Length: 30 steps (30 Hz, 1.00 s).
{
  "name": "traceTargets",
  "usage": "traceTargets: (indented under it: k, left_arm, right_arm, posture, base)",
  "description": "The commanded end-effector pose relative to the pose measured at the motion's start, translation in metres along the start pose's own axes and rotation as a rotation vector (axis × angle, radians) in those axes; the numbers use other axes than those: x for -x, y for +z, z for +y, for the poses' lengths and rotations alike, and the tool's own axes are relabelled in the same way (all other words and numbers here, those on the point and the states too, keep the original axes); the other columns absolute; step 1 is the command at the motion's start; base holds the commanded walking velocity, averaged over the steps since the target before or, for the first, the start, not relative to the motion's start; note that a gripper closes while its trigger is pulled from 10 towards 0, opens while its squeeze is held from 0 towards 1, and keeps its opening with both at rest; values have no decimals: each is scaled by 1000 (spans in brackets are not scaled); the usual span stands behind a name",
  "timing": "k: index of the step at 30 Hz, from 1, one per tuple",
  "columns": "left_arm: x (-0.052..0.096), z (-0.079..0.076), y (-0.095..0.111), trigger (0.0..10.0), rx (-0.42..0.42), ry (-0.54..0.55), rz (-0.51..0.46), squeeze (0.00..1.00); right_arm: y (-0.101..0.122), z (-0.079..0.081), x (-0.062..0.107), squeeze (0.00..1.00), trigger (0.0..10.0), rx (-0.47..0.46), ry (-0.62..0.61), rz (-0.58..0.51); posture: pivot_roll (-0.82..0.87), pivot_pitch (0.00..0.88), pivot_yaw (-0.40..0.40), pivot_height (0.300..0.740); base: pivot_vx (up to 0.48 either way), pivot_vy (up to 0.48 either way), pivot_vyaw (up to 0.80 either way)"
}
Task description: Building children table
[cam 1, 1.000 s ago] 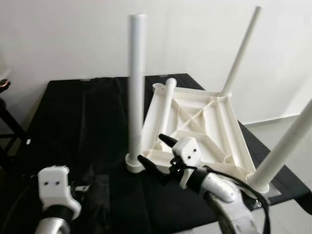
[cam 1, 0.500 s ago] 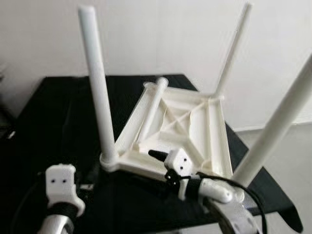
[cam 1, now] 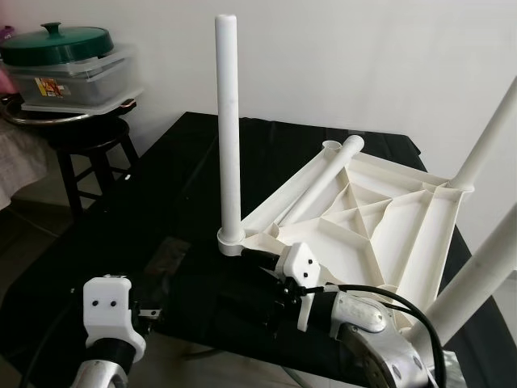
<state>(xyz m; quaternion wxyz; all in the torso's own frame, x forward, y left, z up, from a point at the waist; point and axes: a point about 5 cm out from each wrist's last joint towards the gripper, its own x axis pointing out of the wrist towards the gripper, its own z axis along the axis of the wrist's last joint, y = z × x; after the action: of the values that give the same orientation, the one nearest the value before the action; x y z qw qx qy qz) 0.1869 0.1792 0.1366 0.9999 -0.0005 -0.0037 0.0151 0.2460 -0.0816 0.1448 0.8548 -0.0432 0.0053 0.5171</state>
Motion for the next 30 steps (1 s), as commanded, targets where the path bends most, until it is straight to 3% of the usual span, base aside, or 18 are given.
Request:
traceTargets:
  k: [1,6,30]
  left_arm:
    - [-2,-2,-1,10000,-19,-25,4,0]
    - [-2,-5,-2,10000,20,-43,4,0]
    - [-4,0,0,10000,22,-63,9,0]
  right_arm:
    - [-1,-5,2,0,10000,-7,-17,14]
    - [-1,-7,3,0,10000,-4,-33,15]
    - [3,2,-1,0,10000,-41,49,-6]
  posture:
    - [3,34,-50,740]
    - [-14,39,-50,740]
    - [12,44,-21,740]
  base:
    - [0,0,0]
    - [0,-466,0]
    - [0,-480,0]
